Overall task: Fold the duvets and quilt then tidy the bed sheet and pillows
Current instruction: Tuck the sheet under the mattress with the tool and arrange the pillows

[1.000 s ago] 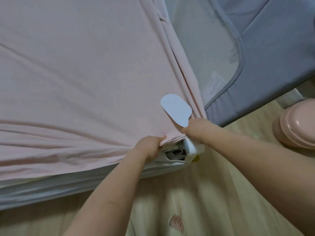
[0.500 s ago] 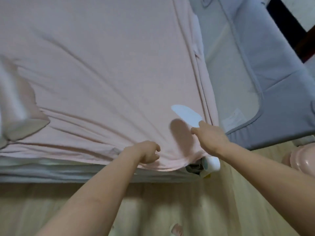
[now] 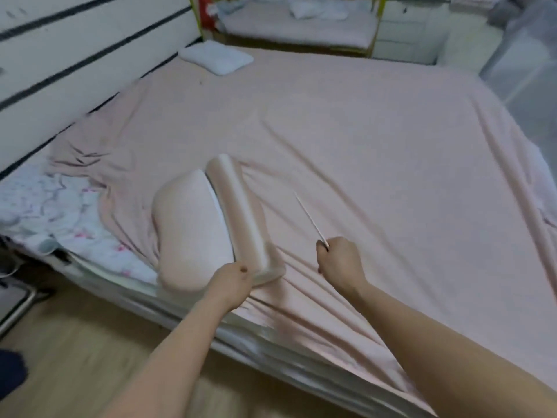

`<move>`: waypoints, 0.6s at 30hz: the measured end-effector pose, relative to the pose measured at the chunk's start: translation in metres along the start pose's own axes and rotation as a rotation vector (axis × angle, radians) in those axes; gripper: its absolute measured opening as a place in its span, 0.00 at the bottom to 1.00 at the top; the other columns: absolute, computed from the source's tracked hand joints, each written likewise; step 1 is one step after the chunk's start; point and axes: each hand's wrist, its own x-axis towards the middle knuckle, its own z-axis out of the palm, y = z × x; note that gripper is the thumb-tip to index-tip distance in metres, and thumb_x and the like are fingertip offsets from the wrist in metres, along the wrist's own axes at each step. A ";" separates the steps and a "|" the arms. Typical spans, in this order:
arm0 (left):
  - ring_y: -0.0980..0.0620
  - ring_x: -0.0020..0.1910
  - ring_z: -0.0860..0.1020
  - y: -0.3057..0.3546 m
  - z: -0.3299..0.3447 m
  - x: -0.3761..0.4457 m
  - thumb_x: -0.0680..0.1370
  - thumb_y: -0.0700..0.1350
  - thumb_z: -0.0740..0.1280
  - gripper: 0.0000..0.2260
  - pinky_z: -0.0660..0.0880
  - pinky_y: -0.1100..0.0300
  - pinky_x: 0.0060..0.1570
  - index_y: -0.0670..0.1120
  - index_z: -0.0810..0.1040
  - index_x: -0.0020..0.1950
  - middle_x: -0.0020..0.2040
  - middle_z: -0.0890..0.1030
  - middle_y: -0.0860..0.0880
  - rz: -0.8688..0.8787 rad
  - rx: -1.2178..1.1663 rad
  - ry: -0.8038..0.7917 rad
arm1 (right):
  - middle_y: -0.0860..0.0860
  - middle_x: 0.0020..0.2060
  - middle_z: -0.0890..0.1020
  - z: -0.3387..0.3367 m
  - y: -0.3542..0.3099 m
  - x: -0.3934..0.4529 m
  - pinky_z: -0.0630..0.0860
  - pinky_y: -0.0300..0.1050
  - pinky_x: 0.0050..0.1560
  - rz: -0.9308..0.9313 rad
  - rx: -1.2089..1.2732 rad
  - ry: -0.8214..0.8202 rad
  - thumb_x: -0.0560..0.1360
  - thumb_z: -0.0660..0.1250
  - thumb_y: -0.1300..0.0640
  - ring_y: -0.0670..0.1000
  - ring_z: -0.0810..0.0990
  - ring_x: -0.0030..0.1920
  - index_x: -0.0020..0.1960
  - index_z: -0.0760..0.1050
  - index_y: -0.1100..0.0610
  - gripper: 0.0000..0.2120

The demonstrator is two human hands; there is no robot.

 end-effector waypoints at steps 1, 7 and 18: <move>0.43 0.62 0.74 -0.020 -0.009 0.014 0.79 0.47 0.62 0.16 0.69 0.58 0.58 0.42 0.75 0.65 0.64 0.76 0.42 -0.078 -0.073 0.066 | 0.58 0.34 0.82 0.025 -0.016 0.013 0.76 0.48 0.40 0.029 0.045 -0.003 0.78 0.57 0.55 0.60 0.80 0.38 0.34 0.72 0.62 0.18; 0.38 0.66 0.70 -0.125 0.017 0.094 0.74 0.48 0.72 0.34 0.67 0.53 0.64 0.36 0.61 0.73 0.69 0.69 0.36 -0.614 -0.835 0.395 | 0.56 0.38 0.77 0.166 -0.052 0.082 0.70 0.47 0.39 -0.006 0.053 -0.017 0.80 0.55 0.55 0.59 0.76 0.40 0.39 0.71 0.59 0.14; 0.46 0.49 0.81 -0.127 0.070 0.144 0.64 0.51 0.79 0.27 0.80 0.55 0.42 0.45 0.75 0.59 0.54 0.81 0.47 -0.832 -1.928 0.383 | 0.51 0.44 0.81 0.213 -0.035 0.164 0.75 0.48 0.48 0.328 0.039 -0.391 0.56 0.75 0.32 0.53 0.80 0.46 0.52 0.75 0.58 0.37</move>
